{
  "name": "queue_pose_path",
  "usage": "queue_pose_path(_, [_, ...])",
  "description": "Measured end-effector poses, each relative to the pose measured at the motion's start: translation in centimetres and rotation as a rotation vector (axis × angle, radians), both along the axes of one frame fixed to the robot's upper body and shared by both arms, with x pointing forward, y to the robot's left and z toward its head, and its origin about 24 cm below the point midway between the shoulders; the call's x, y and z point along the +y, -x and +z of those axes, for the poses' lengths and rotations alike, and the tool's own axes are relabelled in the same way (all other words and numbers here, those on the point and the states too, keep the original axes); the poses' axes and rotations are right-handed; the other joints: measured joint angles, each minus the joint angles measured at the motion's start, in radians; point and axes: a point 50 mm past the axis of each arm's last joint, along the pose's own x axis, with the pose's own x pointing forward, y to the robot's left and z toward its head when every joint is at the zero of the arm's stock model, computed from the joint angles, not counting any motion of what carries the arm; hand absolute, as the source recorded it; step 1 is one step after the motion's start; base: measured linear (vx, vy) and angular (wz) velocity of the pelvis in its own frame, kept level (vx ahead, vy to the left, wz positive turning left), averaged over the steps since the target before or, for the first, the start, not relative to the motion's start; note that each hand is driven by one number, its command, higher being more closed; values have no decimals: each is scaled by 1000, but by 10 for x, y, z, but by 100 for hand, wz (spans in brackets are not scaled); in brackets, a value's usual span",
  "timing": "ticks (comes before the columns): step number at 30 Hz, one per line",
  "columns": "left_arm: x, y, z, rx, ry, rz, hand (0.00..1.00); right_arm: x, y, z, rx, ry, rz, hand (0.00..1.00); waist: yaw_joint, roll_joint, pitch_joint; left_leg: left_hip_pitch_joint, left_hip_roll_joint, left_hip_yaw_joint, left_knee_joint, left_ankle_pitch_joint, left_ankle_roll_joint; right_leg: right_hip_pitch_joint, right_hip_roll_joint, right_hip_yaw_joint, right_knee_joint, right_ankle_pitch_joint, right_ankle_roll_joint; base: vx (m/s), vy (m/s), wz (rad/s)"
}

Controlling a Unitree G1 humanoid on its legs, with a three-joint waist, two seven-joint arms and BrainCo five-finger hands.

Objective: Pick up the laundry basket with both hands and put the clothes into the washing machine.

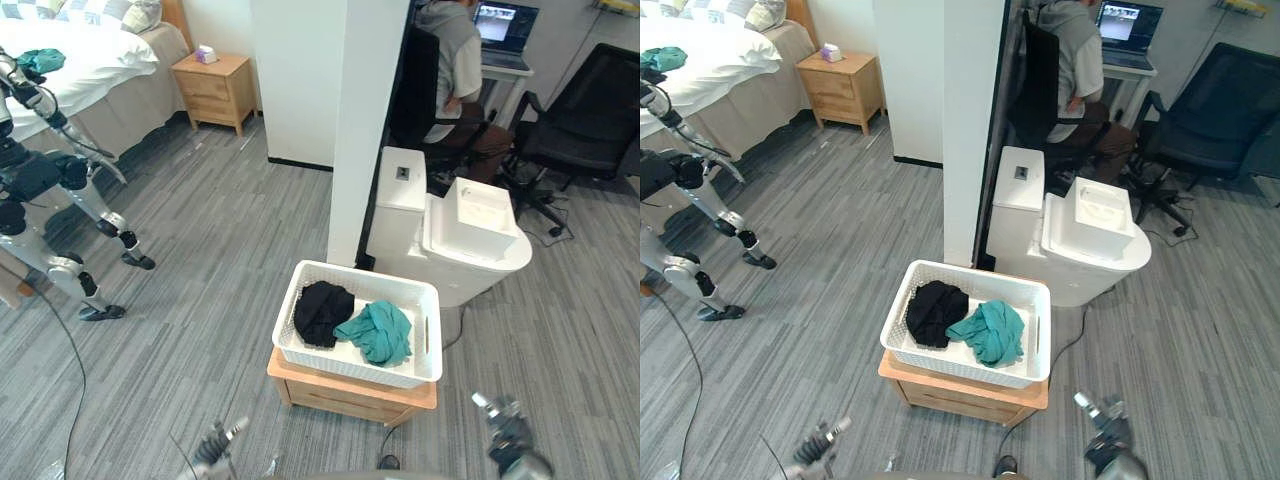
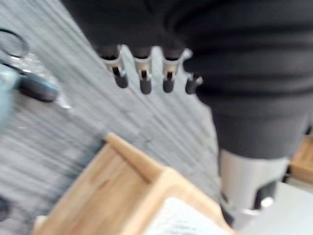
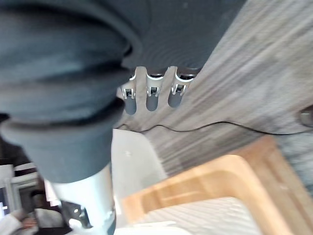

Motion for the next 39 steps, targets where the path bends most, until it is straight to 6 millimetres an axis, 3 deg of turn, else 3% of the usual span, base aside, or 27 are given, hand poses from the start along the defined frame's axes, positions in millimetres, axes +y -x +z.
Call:
queue_pose_path(4, [36, -34, 37, -189, -98, 27, 0, -35, -15, 31, -83, 119, -35, 0, 0, 15, -12, -6, -3, 0, -5, 0, 0, 1, -1, -9, -14, 2, 2, 109, 30, 4])
queue_pose_path(6, [57, -61, 68, -306, -177, -1, 0, -50, -23, 45, -111, 162, -31, 0, -1, 14, -12, -5, -4, -2, -2, 0, 0, 1, -3, -22, -14, 2, 2, 79, 21, 9])
queue_pose_path(10, [63, -103, 109, -468, -254, -68, 0, -58, -47, 66, -182, 188, -9, 0, -2, 10, -5, -10, -13, 4, 0, 0, 0, -5, -13, -21, -12, 2, 1, 5, 11, -1])
queue_pose_path(12, [58, -129, 132, -554, -288, -132, 0, -59, -75, 85, -242, 219, 47, 0, -1, 7, 40, -25, -22, 23, 15, 0, 1, -32, -23, -2, -3, 13, -2, -68, 25, -22])
queue_pose_path(16, [44, -172, 168, -676, -318, -189, 0, -44, -127, 116, -308, 264, 211, 0, -1, -10, 139, -99, -31, 50, 63, 0, 1, -125, -36, 40, 45, 28, -10, -150, 12, -24])
queue_pose_path(20, [18, -208, 199, -777, -305, -263, 0, -23, -161, 137, -351, 268, 342, 0, -2, -15, 234, -188, -29, 54, 158, -12, 14, -196, -42, 59, 94, 35, -20, -171, -12, -6])
queue_pose_path(25, [1, -236, 225, -830, -319, -292, 0, -2, -194, 164, -414, 286, 431, 0, 0, -8, 339, -311, -9, 38, 320, -60, 19, -262, -36, 60, 149, 42, -29, -186, -10, 1])
queue_pose_path(31, [-15, -262, 239, -788, -342, -340, 0, 24, -226, 185, -415, 294, 528, 0, 5, -8, 368, -458, 2, 19, 428, -75, 27, -352, -26, 60, 153, 82, -43, -154, 7, 1])
queue_pose_path(35, [-23, -280, 257, -773, -370, -367, 0, 36, -246, 205, -421, 319, 564, 0, 6, -9, 383, -540, 14, 12, 472, -75, 28, -406, -15, 59, 141, 105, -52, -95, -2, -3])
queue_pose_path(39, [-30, -294, 281, -771, -422, -399, 0, 44, -258, 212, -416, 290, 561, 0, 4, -11, 403, -600, 34, 11, 497, -75, 27, -442, 2, 60, 112, 137, -57, -41, -14, -7])
